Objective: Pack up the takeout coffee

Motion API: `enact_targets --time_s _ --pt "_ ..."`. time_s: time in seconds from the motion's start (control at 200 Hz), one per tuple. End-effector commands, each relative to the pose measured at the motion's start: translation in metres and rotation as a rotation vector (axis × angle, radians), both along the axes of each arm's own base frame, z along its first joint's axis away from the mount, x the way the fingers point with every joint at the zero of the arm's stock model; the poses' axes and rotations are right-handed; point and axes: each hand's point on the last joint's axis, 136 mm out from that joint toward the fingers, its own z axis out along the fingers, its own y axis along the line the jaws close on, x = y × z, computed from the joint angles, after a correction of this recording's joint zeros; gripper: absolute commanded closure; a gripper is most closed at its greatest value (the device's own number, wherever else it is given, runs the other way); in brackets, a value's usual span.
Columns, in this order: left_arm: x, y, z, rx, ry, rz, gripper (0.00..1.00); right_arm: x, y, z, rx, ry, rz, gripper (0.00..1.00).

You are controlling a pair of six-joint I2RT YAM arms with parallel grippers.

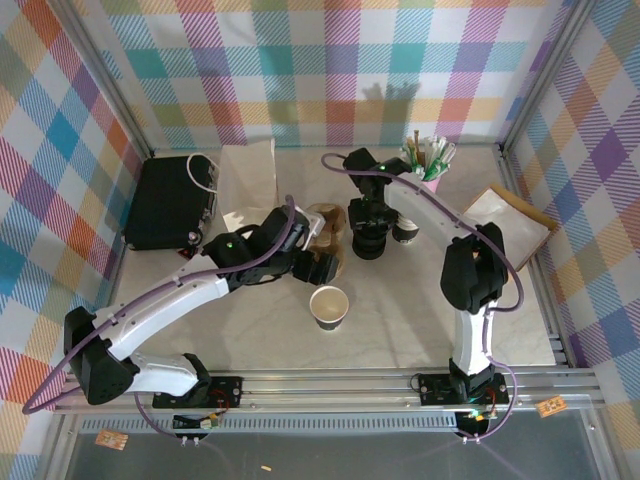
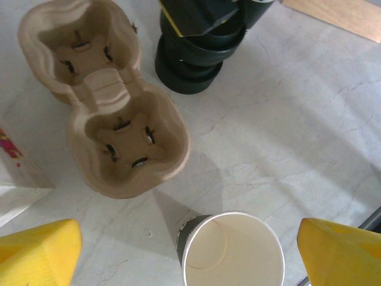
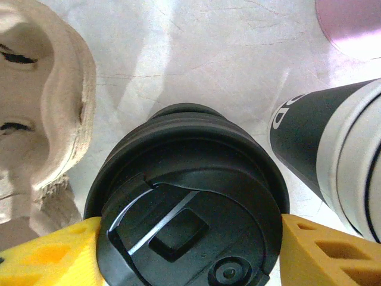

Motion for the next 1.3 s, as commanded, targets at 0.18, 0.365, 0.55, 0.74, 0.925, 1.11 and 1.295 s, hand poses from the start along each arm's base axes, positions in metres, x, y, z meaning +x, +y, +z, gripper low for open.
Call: enact_targets --time_s 0.18,0.365,0.55,0.74,0.925,1.11,1.295 --pt "-0.003 0.037 0.030 0.038 0.003 0.178 0.10 -0.036 0.011 0.049 0.063 -0.038 0.083 0.42" --pt "-0.015 0.061 0.028 0.038 0.048 0.281 0.10 -0.072 0.027 0.069 0.088 -0.045 0.159 0.42" --pt "-0.029 0.076 0.022 0.028 0.070 0.303 0.11 -0.108 0.036 0.075 0.129 -0.038 0.179 0.43" --pt "-0.036 0.089 0.020 0.020 0.067 0.335 0.12 -0.100 0.036 0.070 0.117 -0.059 0.175 0.44" --pt "-0.036 0.095 0.024 -0.020 0.050 0.379 0.13 -0.071 0.024 0.054 0.082 -0.057 0.118 0.44" --pt "-0.035 0.088 0.026 -0.010 0.055 0.341 0.14 -0.037 0.020 0.030 0.051 -0.050 0.100 0.45" --pt "-0.031 0.080 0.022 0.031 0.068 0.304 0.14 -0.005 0.018 -0.002 -0.012 -0.024 0.081 0.42"
